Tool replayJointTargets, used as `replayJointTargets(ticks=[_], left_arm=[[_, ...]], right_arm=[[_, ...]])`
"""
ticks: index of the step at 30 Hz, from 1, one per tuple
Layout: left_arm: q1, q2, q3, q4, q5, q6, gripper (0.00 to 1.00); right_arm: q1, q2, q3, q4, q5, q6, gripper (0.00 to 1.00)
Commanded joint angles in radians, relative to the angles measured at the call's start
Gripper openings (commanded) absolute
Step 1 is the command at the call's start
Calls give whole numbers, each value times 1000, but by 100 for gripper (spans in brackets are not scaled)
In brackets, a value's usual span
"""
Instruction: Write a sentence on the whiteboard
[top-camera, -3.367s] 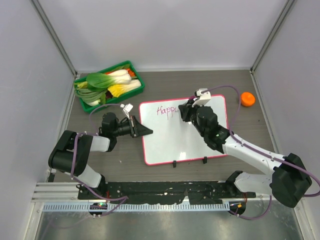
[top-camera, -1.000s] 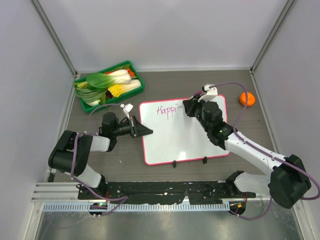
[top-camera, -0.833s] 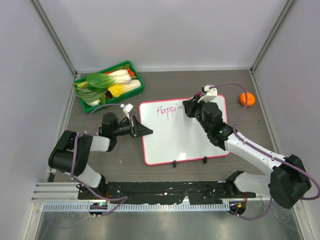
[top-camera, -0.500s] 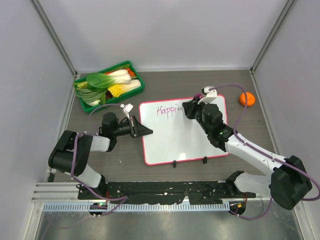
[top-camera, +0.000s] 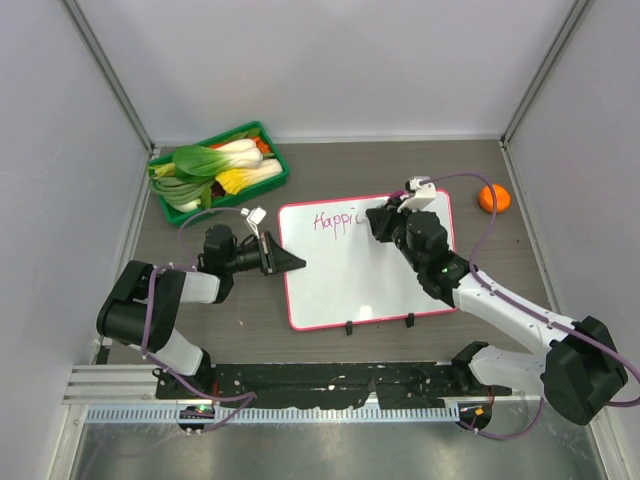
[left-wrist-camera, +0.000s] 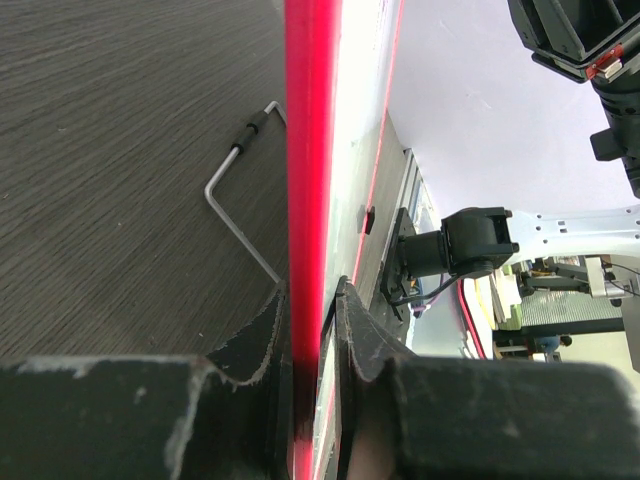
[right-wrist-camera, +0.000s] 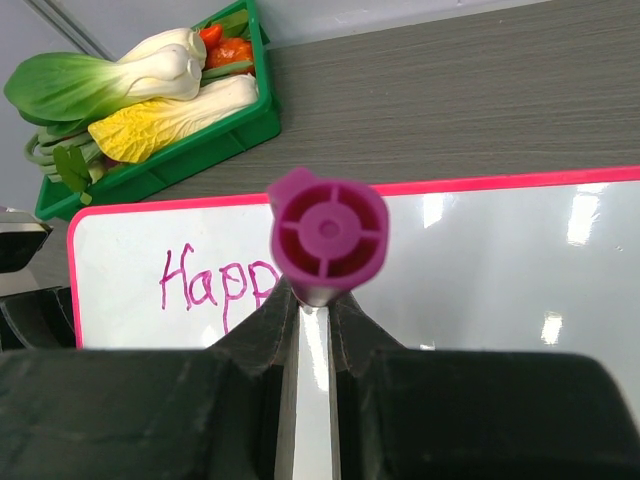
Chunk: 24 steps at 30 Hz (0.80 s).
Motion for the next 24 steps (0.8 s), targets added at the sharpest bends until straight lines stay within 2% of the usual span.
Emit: replayJointTargets(ticks=[1,24], left_arm=[[-24,28,-13,-137,-119,137,0],[-24,31,-12,-139,-116,137,0]], right_arm=[[-5,18,9,7,31,8,1],[-38,49,68,-9,75,-6,1]])
